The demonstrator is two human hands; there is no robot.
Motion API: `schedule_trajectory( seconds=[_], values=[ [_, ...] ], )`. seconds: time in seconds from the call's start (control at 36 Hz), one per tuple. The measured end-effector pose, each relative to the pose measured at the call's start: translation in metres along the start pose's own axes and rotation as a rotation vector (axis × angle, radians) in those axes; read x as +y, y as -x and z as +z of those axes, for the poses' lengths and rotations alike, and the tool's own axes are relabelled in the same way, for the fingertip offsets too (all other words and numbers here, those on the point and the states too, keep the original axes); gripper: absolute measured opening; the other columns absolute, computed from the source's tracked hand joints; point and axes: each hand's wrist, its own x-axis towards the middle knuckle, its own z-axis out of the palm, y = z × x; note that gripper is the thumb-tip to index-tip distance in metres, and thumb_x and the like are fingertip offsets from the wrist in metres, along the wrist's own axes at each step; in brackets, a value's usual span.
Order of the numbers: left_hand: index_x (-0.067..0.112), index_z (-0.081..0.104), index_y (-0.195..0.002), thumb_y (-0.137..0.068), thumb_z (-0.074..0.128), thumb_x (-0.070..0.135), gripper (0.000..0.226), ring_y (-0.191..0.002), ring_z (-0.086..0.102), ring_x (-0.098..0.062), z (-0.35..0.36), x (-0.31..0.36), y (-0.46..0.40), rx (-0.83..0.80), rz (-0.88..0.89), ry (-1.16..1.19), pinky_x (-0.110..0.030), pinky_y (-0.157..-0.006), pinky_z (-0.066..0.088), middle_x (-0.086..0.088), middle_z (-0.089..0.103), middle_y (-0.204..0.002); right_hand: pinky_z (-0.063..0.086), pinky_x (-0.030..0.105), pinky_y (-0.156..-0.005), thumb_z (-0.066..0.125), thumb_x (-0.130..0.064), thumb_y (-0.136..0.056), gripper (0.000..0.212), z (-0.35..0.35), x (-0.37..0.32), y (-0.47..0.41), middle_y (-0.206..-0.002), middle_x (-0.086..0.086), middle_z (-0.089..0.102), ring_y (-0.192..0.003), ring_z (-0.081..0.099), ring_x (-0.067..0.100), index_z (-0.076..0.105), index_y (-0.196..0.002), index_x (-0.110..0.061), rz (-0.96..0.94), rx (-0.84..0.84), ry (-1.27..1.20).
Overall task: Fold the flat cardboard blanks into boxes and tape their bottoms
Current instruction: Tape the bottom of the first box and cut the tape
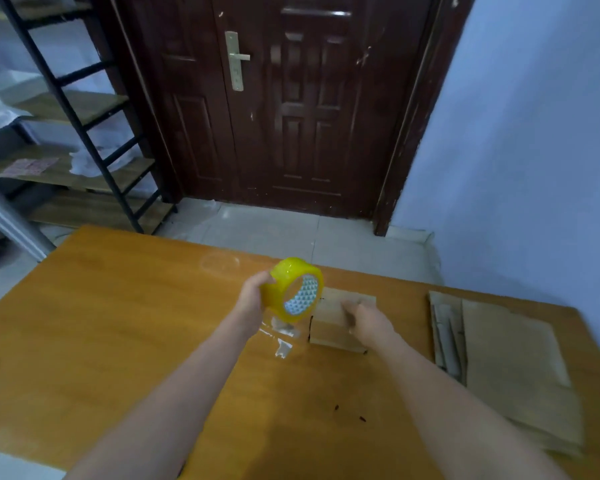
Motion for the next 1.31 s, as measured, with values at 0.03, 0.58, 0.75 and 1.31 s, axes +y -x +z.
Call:
schedule_trajectory(
  seconds=[0.03, 0.58, 0.75, 1.31],
  values=[
    [0.01, 0.056, -0.075, -0.073, 0.051, 0.016, 0.008, -0.053, 0.05, -0.015, 0.011, 0.0, 0.0, -0.023, -0.038, 0.055, -0.025, -0.052, 0.038, 0.0, 0.056, -0.058, 0.041, 0.036, -0.099, 0.044, -0.007, -0.092, 0.059, -0.001, 0.001, 0.001, -0.14, 0.012, 0.04, -0.123, 0.047, 0.032, 0.032, -0.146, -0.027, -0.016, -0.007, -0.006],
    [0.005, 0.059, -0.052, -0.082, 0.031, 0.023, 0.045, -0.033, 0.041, -0.019, 0.093, -0.065, -0.039, -0.003, -0.33, 0.578, -0.037, -0.073, 0.04, -0.008, 0.045, -0.043, 0.038, 0.026, -0.075, 0.05, -0.014, -0.063, 0.036, -0.012, 0.02, 0.014, -0.092, -0.005, 0.055, -0.086, 0.049, 0.012, 0.057, -0.097, -0.024, 0.099, -0.123, -1.108],
    [0.003, 0.054, -0.067, -0.089, 0.025, 0.022, 0.042, -0.066, 0.059, -0.029, 0.092, -0.072, -0.043, -0.05, -0.359, 0.545, -0.037, -0.072, 0.044, -0.017, 0.065, -0.064, 0.038, 0.022, -0.083, 0.066, -0.04, -0.081, 0.039, -0.005, 0.019, 0.004, -0.11, -0.003, 0.055, -0.1, 0.05, 0.013, 0.057, -0.113, -0.02, 0.159, -0.076, -1.284],
    [0.006, 0.052, -0.083, -0.095, 0.056, 0.016, 0.016, -0.075, 0.064, -0.02, 0.094, -0.061, -0.037, -0.031, -0.181, -0.147, -0.031, -0.071, 0.055, -0.013, 0.065, -0.086, 0.05, 0.039, -0.092, 0.051, -0.03, -0.096, 0.024, -0.023, 0.023, 0.005, -0.109, 0.006, 0.055, -0.104, 0.057, 0.027, 0.044, -0.115, -0.017, 0.351, 0.194, -1.512]
  ],
)
